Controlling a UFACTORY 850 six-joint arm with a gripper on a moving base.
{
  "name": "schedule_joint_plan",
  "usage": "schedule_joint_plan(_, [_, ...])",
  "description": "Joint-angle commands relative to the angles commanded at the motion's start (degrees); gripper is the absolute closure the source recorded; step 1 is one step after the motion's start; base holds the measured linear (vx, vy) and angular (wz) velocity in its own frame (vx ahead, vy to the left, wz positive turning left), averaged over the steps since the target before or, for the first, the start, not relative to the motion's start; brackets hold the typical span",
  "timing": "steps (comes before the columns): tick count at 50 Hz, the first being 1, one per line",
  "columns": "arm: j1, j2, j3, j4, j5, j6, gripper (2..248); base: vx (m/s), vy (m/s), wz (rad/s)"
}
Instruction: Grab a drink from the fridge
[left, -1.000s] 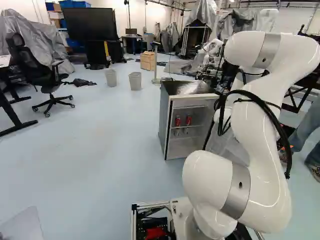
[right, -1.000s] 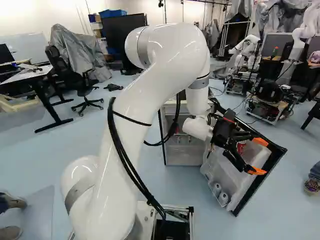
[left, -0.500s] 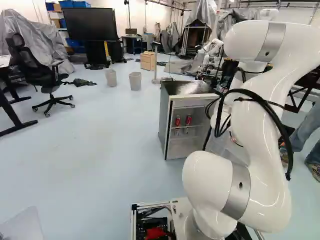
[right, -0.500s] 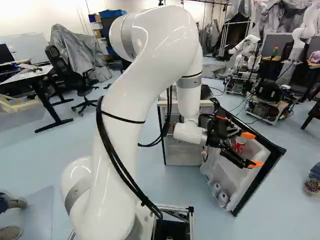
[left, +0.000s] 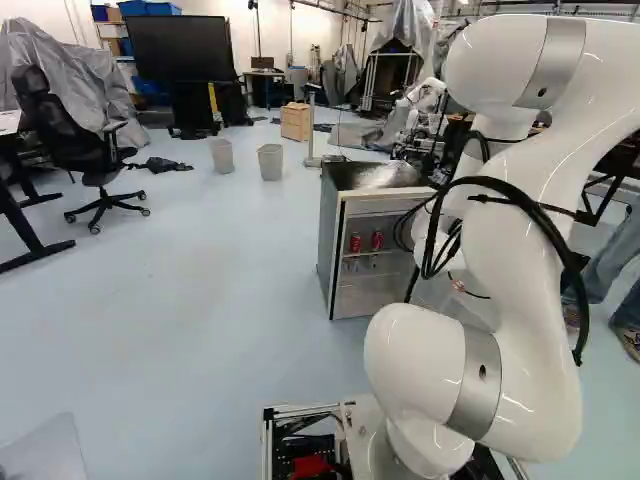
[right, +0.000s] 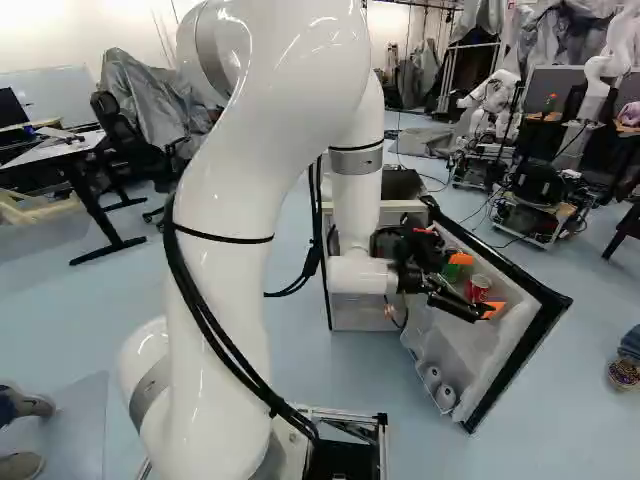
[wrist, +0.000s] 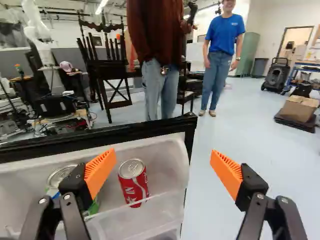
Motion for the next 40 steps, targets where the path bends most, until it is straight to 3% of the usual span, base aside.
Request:
schedule_joint_plan(19, [2.33, 4.20, 6.17, -11.45, 0.00, 0.00, 3, 0.000, 0.000, 0.000])
schedule_joint_plan(40, [2.84, 4.90, 7.15, -24.10, 0.00, 0.00, 3, 0.000, 0.000, 0.000])
